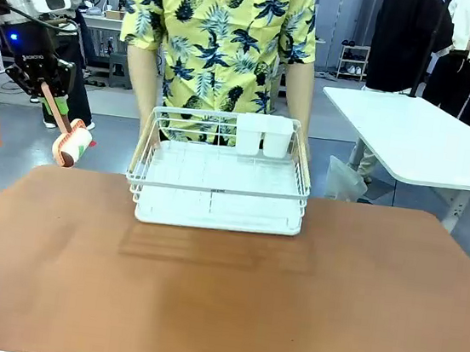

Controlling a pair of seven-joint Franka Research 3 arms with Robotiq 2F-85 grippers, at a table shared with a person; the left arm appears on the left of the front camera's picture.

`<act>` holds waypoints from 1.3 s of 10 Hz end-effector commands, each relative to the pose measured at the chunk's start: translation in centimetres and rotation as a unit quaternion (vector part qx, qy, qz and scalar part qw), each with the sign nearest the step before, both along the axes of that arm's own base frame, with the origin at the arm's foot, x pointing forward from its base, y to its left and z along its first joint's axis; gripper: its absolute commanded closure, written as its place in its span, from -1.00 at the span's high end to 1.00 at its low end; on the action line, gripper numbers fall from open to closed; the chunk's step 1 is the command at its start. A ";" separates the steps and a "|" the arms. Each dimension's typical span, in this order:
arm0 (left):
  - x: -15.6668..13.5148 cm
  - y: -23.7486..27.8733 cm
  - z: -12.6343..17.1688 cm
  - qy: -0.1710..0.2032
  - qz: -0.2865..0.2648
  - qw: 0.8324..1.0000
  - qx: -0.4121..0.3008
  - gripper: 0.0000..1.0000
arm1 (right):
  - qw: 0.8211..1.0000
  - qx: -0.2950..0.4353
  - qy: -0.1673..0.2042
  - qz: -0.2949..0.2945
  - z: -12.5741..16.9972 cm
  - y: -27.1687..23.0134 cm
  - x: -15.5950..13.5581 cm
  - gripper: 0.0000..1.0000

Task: Clean the table.
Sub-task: Place the Lint Roller down when the Dish drying rack is positioned in the middle of the table.

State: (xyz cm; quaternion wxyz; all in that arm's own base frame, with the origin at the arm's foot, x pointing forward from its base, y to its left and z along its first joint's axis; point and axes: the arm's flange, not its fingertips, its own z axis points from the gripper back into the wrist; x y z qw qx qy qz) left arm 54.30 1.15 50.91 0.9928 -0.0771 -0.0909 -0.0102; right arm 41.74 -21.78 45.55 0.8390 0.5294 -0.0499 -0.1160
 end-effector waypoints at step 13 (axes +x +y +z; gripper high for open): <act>0.0 0.2 0.0 -0.008 0.003 1.000 0.004 -0.63 | 1.000 -0.003 -0.002 -0.003 0.2 0.1 0.0 1.00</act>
